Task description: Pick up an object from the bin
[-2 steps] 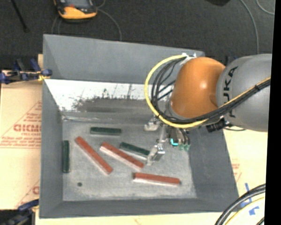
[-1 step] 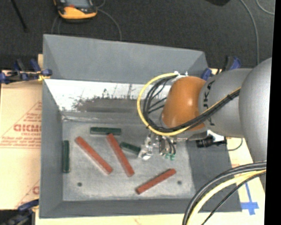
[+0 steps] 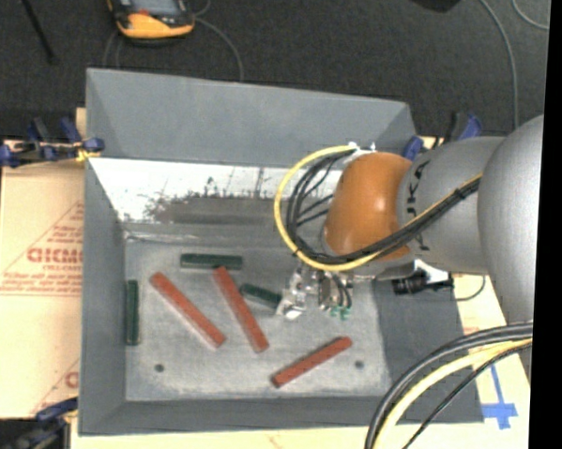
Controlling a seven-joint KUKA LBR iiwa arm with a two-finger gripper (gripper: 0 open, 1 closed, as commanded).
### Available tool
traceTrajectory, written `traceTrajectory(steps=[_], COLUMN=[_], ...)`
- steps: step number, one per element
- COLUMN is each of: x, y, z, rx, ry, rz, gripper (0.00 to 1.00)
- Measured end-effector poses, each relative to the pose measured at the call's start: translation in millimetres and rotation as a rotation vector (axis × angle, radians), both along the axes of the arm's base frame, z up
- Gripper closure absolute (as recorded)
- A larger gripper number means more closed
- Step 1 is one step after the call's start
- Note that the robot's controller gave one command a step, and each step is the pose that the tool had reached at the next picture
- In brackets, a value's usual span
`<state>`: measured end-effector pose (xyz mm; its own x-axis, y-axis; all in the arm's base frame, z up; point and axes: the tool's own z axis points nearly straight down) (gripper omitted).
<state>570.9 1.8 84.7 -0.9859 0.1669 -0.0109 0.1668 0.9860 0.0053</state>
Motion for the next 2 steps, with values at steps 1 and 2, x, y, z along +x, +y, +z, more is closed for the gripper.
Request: traceTrajectory(steps=[1, 2], x=[10.7, 4.4], y=[-1, 3], z=[19, 52], rx=[-0.002, -0.003], ry=[0.008, 0.01], rz=[0.012, 0.011], gripper=[1.0, 1.0])
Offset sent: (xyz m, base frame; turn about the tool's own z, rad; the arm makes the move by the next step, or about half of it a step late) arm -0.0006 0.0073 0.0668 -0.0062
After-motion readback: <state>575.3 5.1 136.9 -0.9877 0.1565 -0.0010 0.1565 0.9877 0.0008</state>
